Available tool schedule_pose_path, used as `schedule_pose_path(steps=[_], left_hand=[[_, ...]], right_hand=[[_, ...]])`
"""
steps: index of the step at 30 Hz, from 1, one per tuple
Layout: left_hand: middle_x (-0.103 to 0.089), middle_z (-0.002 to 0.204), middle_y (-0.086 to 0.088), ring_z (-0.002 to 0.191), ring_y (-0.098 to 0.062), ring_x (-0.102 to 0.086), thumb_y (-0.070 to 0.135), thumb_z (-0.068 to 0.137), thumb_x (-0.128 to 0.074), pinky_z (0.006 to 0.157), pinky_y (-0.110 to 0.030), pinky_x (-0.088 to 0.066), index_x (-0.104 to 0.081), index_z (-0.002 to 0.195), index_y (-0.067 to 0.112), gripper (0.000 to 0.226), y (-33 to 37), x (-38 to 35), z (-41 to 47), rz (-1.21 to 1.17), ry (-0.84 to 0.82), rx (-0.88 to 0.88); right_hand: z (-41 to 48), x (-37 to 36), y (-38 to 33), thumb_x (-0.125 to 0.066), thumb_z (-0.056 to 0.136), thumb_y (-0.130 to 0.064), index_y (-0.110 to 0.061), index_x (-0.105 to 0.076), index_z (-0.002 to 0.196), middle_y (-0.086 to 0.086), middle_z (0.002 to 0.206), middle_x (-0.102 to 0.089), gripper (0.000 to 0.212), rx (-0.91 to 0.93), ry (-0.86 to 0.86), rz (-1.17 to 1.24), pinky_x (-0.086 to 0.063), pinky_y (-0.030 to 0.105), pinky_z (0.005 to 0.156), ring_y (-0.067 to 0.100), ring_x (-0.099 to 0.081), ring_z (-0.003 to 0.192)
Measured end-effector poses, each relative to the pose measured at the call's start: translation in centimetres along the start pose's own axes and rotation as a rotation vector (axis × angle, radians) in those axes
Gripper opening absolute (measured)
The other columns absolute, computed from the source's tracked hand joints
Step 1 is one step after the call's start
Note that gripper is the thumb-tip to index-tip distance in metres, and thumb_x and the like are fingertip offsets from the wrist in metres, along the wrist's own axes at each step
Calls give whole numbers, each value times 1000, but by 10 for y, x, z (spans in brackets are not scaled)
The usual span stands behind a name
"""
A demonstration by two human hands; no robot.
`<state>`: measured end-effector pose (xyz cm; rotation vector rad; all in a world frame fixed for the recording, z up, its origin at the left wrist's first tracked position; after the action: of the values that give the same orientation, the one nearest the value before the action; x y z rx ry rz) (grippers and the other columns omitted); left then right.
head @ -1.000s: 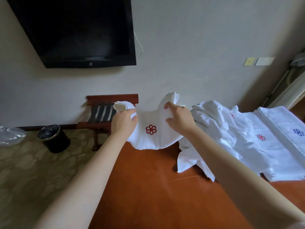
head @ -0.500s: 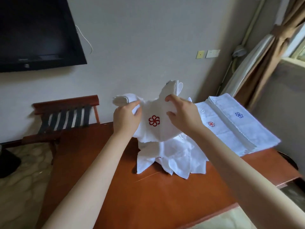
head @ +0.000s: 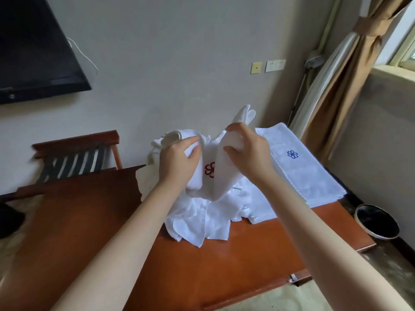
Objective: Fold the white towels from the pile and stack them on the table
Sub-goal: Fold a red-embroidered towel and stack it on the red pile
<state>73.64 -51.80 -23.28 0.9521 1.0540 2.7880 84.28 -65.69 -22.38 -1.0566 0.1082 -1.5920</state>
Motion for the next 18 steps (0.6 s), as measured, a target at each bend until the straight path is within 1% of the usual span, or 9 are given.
schedule_pose_path(steps=[2, 3, 5, 7, 10, 13, 15, 17, 18], left_hand=[[-70, 77, -13, 63, -27, -58, 10, 80, -72, 62, -18, -35, -76, 99, 12, 20, 10, -16, 2, -1, -28, -7], [-70, 77, -14, 65, -29, -60, 10, 81, -71, 63, -23, -40, -76, 100, 12, 20, 13, -27, 3, -20, -49, -1], [-69, 80, -15, 71, -33, -62, 10, 83, -68, 66, -28, -45, -75, 102, 12, 20, 17, -52, 5, -69, -112, 14], [-66, 81, -15, 71, -34, -61, 9, 83, -67, 67, -27, -44, -75, 102, 11, 21, 24, -81, 4, -92, -157, 4], [-69, 85, -15, 75, -34, -62, 8, 83, -66, 69, -26, -42, -75, 102, 11, 21, 37, -119, -3, -113, -186, 37], [-70, 84, -15, 78, -34, -63, 11, 83, -67, 68, -25, -42, -75, 102, 13, 21, 53, -153, -11, -110, -238, 61], [-71, 86, -16, 79, -34, -63, 11, 83, -67, 70, -25, -42, -75, 102, 12, 20, 61, -175, -17, -87, -249, 74], [-72, 89, -16, 80, -34, -65, 10, 83, -67, 72, -26, -45, -75, 102, 10, 21, 71, -192, -26, -68, -257, 101], [-73, 89, -16, 79, -34, -66, 9, 83, -68, 73, -27, -47, -75, 103, 9, 21, 75, -200, -31, -46, -253, 111]], right_hand=[[4, 11, 19, -64, 73, -5, -21, -61, 108, -13, 75, -58, 39, -41, 0, 24, -42, 31, 55, 20, -54, 63], [5, 16, 29, -64, 73, -6, -22, -61, 109, -14, 77, -59, 39, -55, 5, 19, -43, 31, 57, 20, -55, 64], [5, 26, 50, -65, 74, -8, -23, -60, 110, -11, 80, -62, 39, -102, 18, -5, -43, 30, 58, 20, -57, 67], [4, 35, 72, -67, 75, -10, -25, -60, 110, -13, 79, -59, 39, -147, 17, -48, -39, 27, 57, 17, -55, 67], [2, 53, 105, -67, 75, -11, -25, -60, 112, -16, 81, -55, 40, -183, -51, -112, -34, 26, 59, 12, -50, 70], [5, 67, 141, -68, 74, -12, -24, -61, 112, -9, 85, -64, 40, -152, -92, -173, -32, 26, 59, 12, -49, 70], [5, 74, 164, -68, 73, -12, -23, -61, 112, -8, 85, -64, 40, -130, -112, -184, -30, 26, 58, 10, -45, 68], [5, 80, 188, -68, 74, -12, -23, -60, 113, -7, 87, -64, 41, -129, -165, -168, -31, 27, 59, 13, -49, 70], [6, 83, 201, -68, 75, -12, -22, -60, 114, -5, 93, -66, 42, -126, -199, -144, -35, 28, 60, 17, -54, 74]])
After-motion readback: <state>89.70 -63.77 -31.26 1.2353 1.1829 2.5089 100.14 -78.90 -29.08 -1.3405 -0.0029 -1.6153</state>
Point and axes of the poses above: each hand's wrist, its own z-axis towards the middle knuckle, its own x-axis out of the back of the hand, y = z × x, the point moved 1 cm from there along z, towards the middle knuckle
